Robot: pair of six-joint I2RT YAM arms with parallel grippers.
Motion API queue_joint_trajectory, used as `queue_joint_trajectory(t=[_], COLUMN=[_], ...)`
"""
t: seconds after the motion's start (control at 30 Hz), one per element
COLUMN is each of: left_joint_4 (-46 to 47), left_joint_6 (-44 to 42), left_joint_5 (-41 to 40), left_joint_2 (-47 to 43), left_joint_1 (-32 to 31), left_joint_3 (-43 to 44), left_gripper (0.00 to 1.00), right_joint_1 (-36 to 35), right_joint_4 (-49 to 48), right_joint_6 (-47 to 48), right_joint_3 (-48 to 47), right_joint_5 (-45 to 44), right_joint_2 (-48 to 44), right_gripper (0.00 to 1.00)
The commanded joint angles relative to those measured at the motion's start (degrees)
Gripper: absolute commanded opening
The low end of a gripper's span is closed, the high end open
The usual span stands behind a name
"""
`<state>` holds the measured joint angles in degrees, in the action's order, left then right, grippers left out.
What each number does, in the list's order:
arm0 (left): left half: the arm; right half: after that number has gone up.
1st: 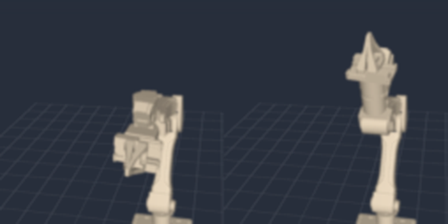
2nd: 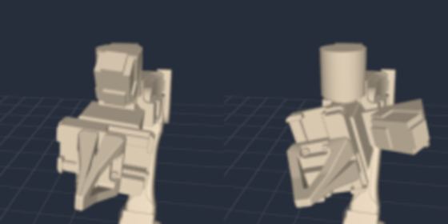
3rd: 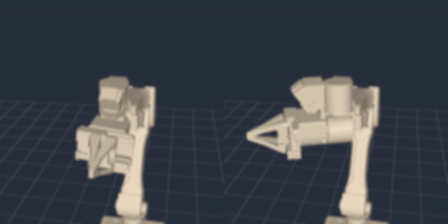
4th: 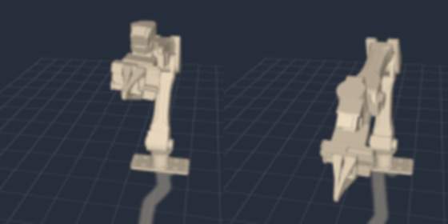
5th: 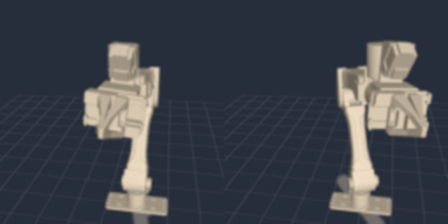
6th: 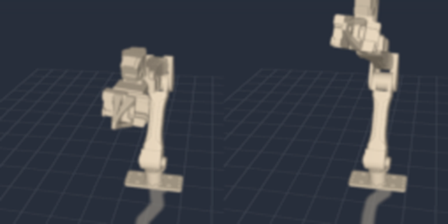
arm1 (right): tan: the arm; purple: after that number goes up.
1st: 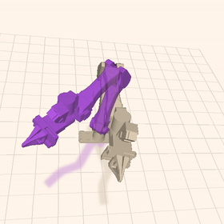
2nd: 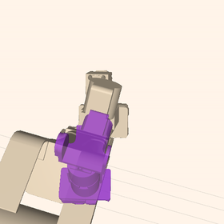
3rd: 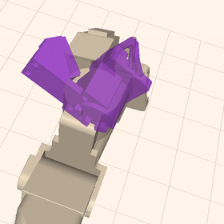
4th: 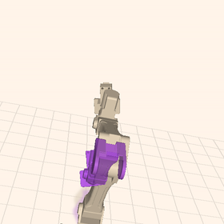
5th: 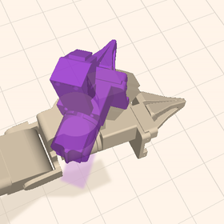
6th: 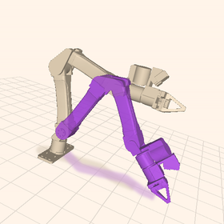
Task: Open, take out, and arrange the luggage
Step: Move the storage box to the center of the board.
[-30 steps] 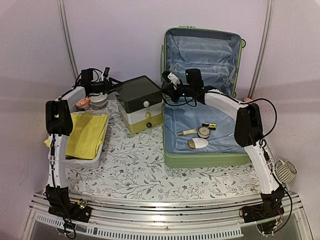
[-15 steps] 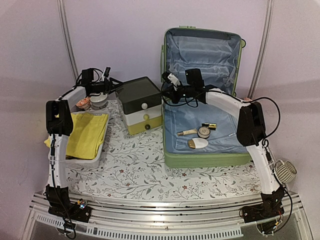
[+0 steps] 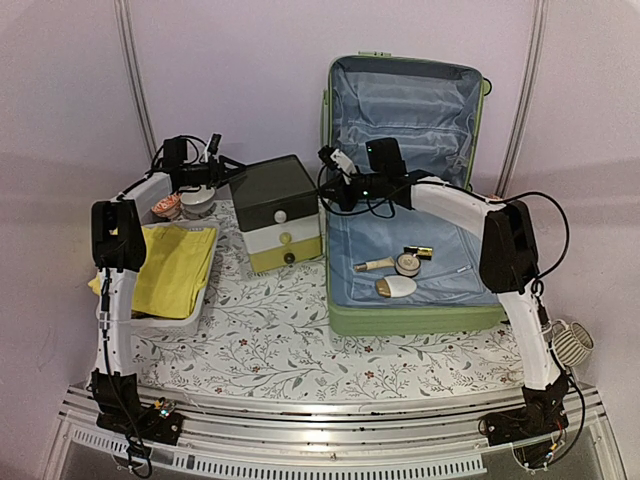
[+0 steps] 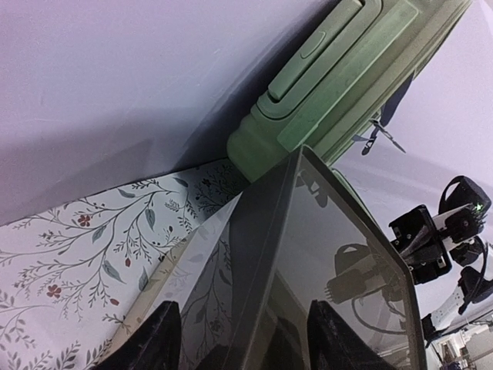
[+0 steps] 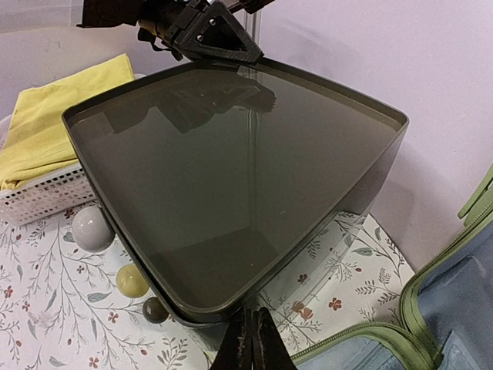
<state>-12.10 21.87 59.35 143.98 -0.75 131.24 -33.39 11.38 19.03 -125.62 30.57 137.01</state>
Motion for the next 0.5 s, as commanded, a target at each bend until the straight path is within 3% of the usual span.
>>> queue_joint_trajectory(t=[0.0, 0.47], left_joint_4=[-8.09, -8.93], left_joint_6=[-4.26, -6.32], left_joint_5=[2.44, 2.36], left_joint_2=[0.56, -1.9], left_joint_1=[-4.49, -5.89], left_joint_3=[-3.03, -7.35], left_gripper=[0.57, 0.57], right_joint_1=[-5.07, -5.85], right_joint_4=[-0.81, -6.22], right_joint_6=[-1.13, -5.94], right_joint_3=[2.08, 14.03], right_joint_5=[5.65, -3.66], right_joint_2=[-4.71, -10.62], right_gripper=[0.01, 0.01])
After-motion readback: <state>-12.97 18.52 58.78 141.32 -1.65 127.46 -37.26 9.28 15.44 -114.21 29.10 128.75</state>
